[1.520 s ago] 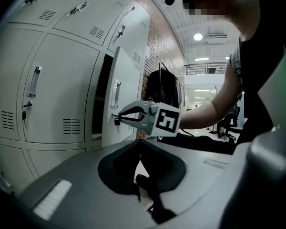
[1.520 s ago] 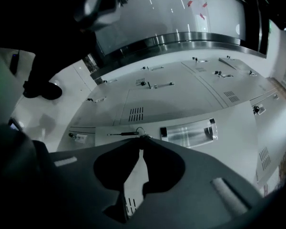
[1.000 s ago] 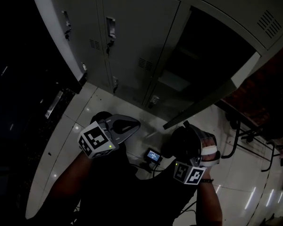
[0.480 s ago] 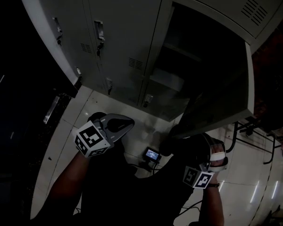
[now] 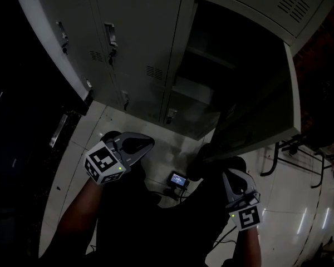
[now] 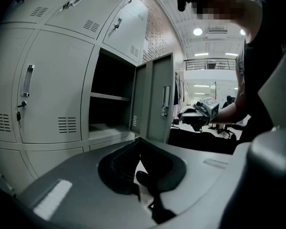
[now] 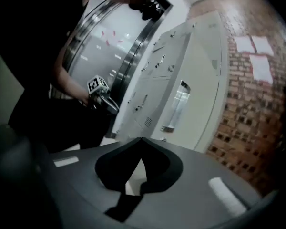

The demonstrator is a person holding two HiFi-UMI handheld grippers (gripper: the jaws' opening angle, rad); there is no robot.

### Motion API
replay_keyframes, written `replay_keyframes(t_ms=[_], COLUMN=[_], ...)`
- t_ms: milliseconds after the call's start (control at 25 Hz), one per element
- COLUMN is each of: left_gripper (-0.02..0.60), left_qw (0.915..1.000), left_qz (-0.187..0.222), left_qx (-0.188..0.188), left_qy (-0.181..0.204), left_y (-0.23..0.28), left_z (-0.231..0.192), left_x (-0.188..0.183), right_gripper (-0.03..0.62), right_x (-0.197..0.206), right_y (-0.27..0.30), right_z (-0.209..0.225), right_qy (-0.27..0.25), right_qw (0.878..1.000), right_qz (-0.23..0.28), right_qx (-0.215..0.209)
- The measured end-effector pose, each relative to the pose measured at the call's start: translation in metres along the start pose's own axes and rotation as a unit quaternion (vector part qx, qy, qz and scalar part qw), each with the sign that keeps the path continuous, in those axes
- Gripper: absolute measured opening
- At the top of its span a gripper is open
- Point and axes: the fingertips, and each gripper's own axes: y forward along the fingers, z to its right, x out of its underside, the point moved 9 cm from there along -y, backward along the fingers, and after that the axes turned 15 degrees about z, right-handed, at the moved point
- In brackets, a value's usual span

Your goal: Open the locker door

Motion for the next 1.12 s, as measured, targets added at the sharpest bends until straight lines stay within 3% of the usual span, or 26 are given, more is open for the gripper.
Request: replay_keyframes(t_ms=[160, 400, 1120], left_gripper=[0.011, 0.011, 0.011], left_qw=[1.0, 1.0, 1.0], left_qz=[0.001, 0.002, -0.001], left_qx=[0.001, -0.002, 0.0], left_qy=[-0.001, -0.003, 0.001], left_y=[0.002, -0.003, -0.001], left_z=[0.002, -0.001, 0.0], left_x=[0.0, 0.001, 0.001], right_gripper=[0.0, 0.0, 0.0], right_x=[0.009, 0.018, 0.021], right_y=[0.013, 0.02, 0.021], right_z=[0.003, 0.009, 0.006], right_qy=[0.073, 0.119, 0.119], right_qw=[0.995, 0.991, 0.99], right_qz=[0.02, 0.025, 0.027], right_qx=[-0.062, -0.064, -0.07])
